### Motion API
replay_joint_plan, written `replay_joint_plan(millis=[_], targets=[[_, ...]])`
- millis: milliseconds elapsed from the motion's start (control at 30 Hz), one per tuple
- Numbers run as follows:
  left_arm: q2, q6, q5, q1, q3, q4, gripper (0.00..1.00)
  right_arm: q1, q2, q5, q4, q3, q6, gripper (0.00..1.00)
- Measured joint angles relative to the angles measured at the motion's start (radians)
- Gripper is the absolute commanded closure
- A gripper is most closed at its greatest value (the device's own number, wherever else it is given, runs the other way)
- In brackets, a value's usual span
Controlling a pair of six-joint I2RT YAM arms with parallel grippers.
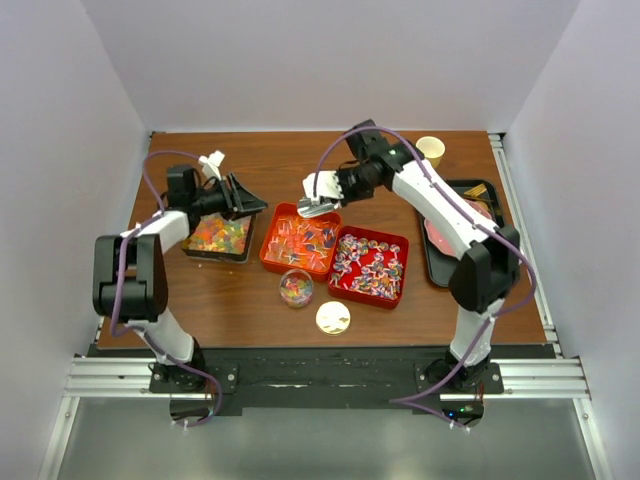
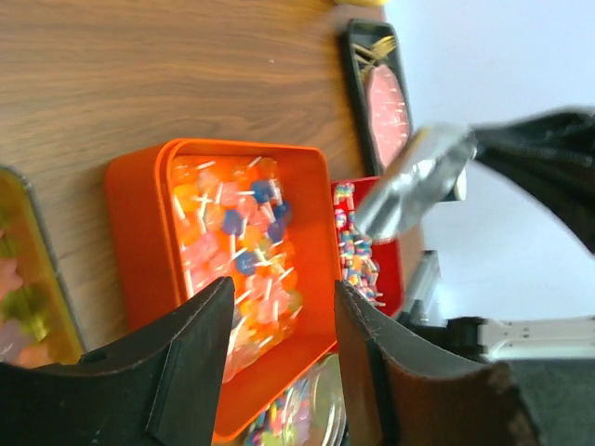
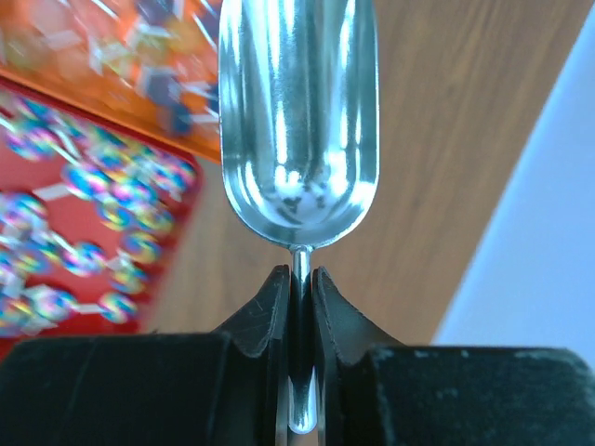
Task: Pack the candies
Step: Scoop the fake candies from the storage box.
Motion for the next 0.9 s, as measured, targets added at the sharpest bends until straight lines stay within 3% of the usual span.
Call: replay_joint_plan(millis=[167,333,600,900], targets=[[-0.148,0.148,-0.101,0.006,-0.022,-0.180,0.45,0.043,0.119,0.156,-0.119,0.163,-0.154,1.00],[-0.300,0.111,-0.145,0.042,-0.197,-0.217,0.32,0.127,0.198,0.326,-0.177,0.207,-0.255,1.00],[-0.337,0.104,-0.125,0.054,-0.332,-0.231,0.21,0.215,0.321,0.551,-0.181,0.254,-0.296,1.00],[-0.396,0.079,-0.098,0.111,-0.471,-0.169,0.18,0.251,0.355,0.747,-0.178,0.252,-0.277,1.00]])
